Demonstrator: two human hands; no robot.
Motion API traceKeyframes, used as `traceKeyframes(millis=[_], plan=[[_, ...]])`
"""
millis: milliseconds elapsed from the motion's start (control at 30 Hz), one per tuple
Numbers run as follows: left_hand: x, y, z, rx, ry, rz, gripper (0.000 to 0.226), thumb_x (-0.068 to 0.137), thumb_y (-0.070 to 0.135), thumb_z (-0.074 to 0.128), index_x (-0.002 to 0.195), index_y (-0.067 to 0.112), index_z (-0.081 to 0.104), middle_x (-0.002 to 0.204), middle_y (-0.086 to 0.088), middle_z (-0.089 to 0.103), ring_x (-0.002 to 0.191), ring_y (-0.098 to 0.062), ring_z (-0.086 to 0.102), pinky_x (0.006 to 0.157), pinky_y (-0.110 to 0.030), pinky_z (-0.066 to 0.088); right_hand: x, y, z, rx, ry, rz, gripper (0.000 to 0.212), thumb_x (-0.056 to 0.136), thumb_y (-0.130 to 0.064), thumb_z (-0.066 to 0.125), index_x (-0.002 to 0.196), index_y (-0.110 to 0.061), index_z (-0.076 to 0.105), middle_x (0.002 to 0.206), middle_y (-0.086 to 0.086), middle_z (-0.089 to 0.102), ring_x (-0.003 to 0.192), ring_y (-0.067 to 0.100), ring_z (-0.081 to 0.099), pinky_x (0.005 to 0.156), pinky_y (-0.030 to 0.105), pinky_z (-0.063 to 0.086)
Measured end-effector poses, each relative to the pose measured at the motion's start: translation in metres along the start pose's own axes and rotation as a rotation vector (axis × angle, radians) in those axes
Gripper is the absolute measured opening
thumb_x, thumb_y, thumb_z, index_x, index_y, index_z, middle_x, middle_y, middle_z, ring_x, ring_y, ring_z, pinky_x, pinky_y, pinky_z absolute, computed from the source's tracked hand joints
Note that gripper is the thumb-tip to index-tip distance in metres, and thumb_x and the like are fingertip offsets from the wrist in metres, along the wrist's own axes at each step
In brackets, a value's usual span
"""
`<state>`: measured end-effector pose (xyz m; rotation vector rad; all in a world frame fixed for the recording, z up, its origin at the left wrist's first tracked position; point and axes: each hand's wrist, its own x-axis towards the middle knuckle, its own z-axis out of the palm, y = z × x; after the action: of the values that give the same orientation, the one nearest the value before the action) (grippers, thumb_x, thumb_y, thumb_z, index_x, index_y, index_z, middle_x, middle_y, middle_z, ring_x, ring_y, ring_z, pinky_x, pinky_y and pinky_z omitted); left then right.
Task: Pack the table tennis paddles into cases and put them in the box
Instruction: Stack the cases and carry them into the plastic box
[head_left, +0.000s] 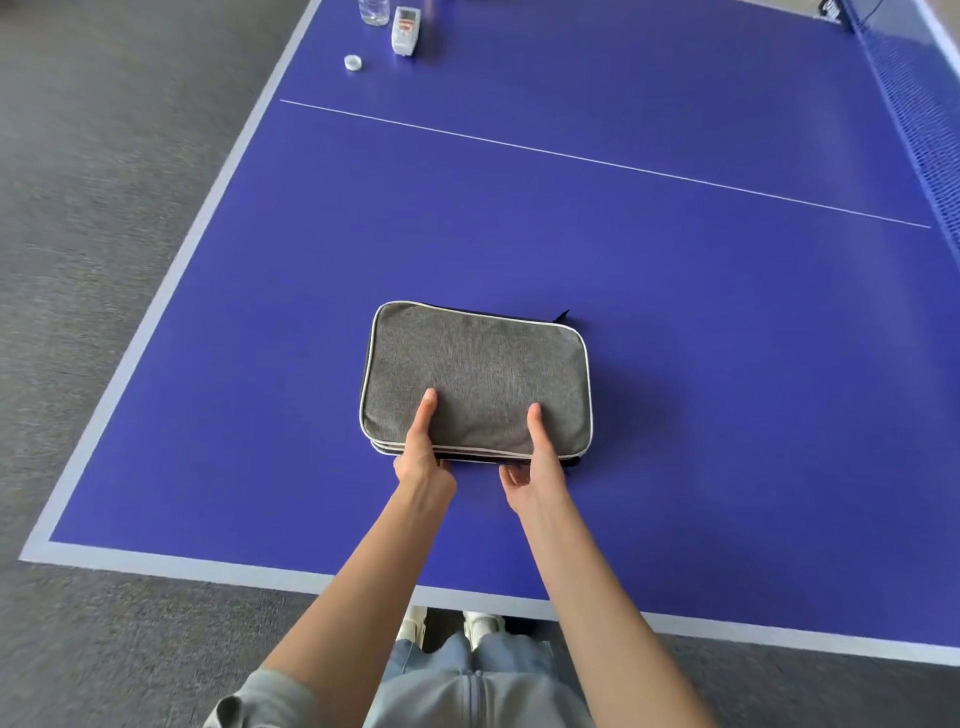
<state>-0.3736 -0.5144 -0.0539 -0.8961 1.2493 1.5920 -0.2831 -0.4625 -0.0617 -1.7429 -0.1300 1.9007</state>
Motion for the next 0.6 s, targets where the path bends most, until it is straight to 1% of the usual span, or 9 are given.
traceKeyframes(millis=[67, 133, 200, 300, 367, 500, 600], plan=[[0.002, -0.002, 0.000, -0.048, -0.015, 0.032, 0.069, 0.057, 0.035, 0.087, 0.116, 0.014, 0.057, 0.109, 0.002, 0.068, 0.091, -0.015, 0.065, 0.078, -0.029, 0.053, 0.002, 0.004, 0.003, 0.106, -0.098, -0.047, 0.076, 0.057, -0.043, 0.086, 0.120, -0.011, 0.059, 0.118, 0.002, 0.066, 0.108, 0.019, 0.063, 0.099, 0.036, 0.049], [0.004, -0.003, 0.002, -0.097, -0.032, 0.053, 0.059, 0.058, 0.032, 0.086, 0.108, 0.014, 0.061, 0.107, -0.001, 0.069, 0.094, -0.018, 0.067, 0.082, -0.031, 0.055, 0.003, 0.006, 0.006, 0.189, -0.195, -0.074, 0.066, 0.065, -0.037, 0.082, 0.122, -0.013, 0.060, 0.118, 0.004, 0.067, 0.109, 0.020, 0.064, 0.101, 0.039, 0.047], [0.007, -0.004, 0.002, -0.117, -0.040, 0.064, 0.055, 0.058, 0.031, 0.085, 0.104, 0.013, 0.063, 0.107, -0.002, 0.070, 0.095, -0.019, 0.068, 0.085, -0.033, 0.055, 0.004, 0.007, 0.007, 0.205, -0.235, -0.098, 0.057, 0.073, -0.034, 0.077, 0.123, -0.015, 0.059, 0.120, 0.004, 0.066, 0.111, 0.020, 0.062, 0.101, 0.037, 0.047], [0.007, -0.004, 0.002, -0.128, -0.046, 0.077, 0.065, 0.054, 0.031, 0.086, 0.113, 0.014, 0.062, 0.108, -0.002, 0.070, 0.096, -0.020, 0.068, 0.080, -0.033, 0.056, 0.007, 0.006, 0.006, 0.151, -0.200, -0.094, 0.057, 0.068, -0.037, 0.080, 0.120, -0.021, 0.062, 0.119, -0.002, 0.067, 0.112, 0.017, 0.062, 0.094, 0.031, 0.048], [0.005, -0.003, 0.004, -0.125, -0.051, 0.088, 0.067, 0.055, 0.029, 0.086, 0.115, 0.013, 0.061, 0.109, -0.002, 0.070, 0.096, -0.020, 0.067, 0.079, -0.033, 0.056, 0.006, 0.002, 0.006, 0.123, -0.179, -0.080, 0.056, 0.064, -0.039, 0.082, 0.115, -0.023, 0.064, 0.117, -0.003, 0.068, 0.111, 0.016, 0.061, 0.094, 0.032, 0.048], [-0.009, -0.001, 0.012, -0.098, -0.059, 0.106, 0.061, 0.058, 0.026, 0.085, 0.112, 0.011, 0.062, 0.107, -0.003, 0.070, 0.093, -0.019, 0.068, 0.085, -0.032, 0.055, -0.001, -0.014, 0.009, 0.148, -0.184, -0.060, 0.058, 0.062, -0.034, 0.083, 0.113, -0.015, 0.065, 0.115, 0.004, 0.069, 0.106, 0.022, 0.065, 0.098, 0.040, 0.049], [-0.022, -0.007, 0.020, -0.081, -0.081, 0.131, 0.060, 0.059, 0.026, 0.085, 0.113, 0.012, 0.062, 0.106, -0.003, 0.071, 0.094, -0.019, 0.068, 0.086, -0.032, 0.055, -0.013, -0.030, 0.006, 0.146, -0.153, -0.076, 0.057, 0.061, -0.032, 0.084, 0.110, -0.014, 0.063, 0.112, 0.004, 0.070, 0.103, 0.024, 0.066, 0.090, 0.037, 0.052]])
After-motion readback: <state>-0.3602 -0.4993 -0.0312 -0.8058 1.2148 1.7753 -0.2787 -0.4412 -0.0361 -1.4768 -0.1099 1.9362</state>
